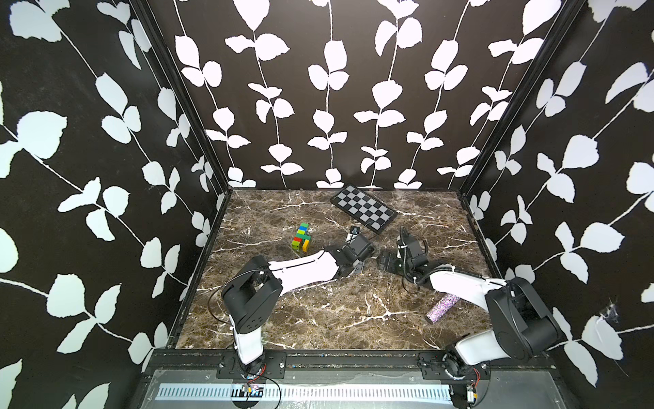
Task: Assemble the letter h with lego
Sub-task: Assemble the lego brick with the lego brick.
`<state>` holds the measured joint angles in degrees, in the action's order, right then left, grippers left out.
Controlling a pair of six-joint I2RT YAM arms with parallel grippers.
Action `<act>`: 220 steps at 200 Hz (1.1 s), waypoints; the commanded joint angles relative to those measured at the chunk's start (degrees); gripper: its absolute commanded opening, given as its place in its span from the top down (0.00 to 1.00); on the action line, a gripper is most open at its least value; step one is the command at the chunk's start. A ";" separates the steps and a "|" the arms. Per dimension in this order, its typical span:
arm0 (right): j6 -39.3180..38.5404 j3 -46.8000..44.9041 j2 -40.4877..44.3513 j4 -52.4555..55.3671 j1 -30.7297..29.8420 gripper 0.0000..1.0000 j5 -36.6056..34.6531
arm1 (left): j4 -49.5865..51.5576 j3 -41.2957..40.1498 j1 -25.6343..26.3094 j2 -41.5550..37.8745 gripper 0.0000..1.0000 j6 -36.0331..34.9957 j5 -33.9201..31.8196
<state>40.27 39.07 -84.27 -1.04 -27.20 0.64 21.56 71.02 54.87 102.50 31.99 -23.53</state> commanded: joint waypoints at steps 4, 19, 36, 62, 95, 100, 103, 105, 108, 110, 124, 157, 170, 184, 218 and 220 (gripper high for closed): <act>-0.45 0.75 -0.59 -1.59 0.13 0.03 0.02 | 2.43 -2.07 -0.92 -1.09 1.00 0.35 3.66; -0.54 0.74 -0.55 -1.54 0.12 0.04 0.15 | 2.14 -2.46 -1.47 -1.23 1.00 0.29 4.88; -0.63 0.74 -0.55 -1.76 0.12 0.04 0.38 | 2.58 -2.38 -1.85 -0.64 1.00 -0.09 5.76; -0.85 0.60 -0.55 -1.91 0.13 0.04 0.57 | 3.21 -1.78 -2.88 0.84 1.00 -0.25 9.17; -1.56 0.40 -0.15 -2.60 0.12 0.04 1.06 | 7.24 1.07 -2.93 4.23 1.00 -0.70 9.38; -1.60 0.31 -0.07 -2.70 0.12 0.04 1.09 | 7.79 1.56 -2.93 4.77 1.00 -0.70 9.38; -1.60 0.26 -0.02 -2.68 0.06 0.04 1.11 | 8.09 1.77 -2.93 5.03 1.00 -0.80 9.44; -1.60 0.23 0.05 -2.66 0.11 0.04 1.11 | 8.20 2.00 -2.93 5.27 1.00 -0.86 9.57; -1.67 0.22 0.03 -2.73 0.13 0.04 1.11 | 8.38 2.15 -2.93 5.56 1.00 -0.99 9.68; -1.68 0.22 0.13 -2.69 0.13 0.04 1.11 | 8.58 2.36 -2.93 5.82 1.00 -1.04 9.78; -1.82 0.20 0.27 -2.74 0.13 0.04 1.02 | 9.70 3.38 -2.84 7.06 1.00 -1.30 9.99; -1.86 0.09 0.45 -2.76 0.13 0.04 0.93 | 12.56 5.36 -2.08 9.26 1.00 -1.84 8.13; -1.86 0.04 0.59 -2.83 0.11 0.04 0.90 | 13.04 5.66 -1.88 9.82 1.00 -1.71 7.93; -1.86 -0.14 0.75 -2.99 0.11 0.04 0.85 | 12.05 4.96 -1.70 9.90 1.00 -1.36 8.44; -1.95 -0.83 2.12 -3.07 0.06 0.03 -0.45 | 8.05 1.53 -1.61 9.24 1.00 0.14 11.01; -1.93 -0.84 2.23 -3.07 0.11 0.04 -0.51 | 7.88 1.39 -1.61 9.15 1.00 0.26 11.06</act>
<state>38.63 38.98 -84.01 -2.55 -27.20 1.45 24.29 77.78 52.86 107.77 31.05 -18.24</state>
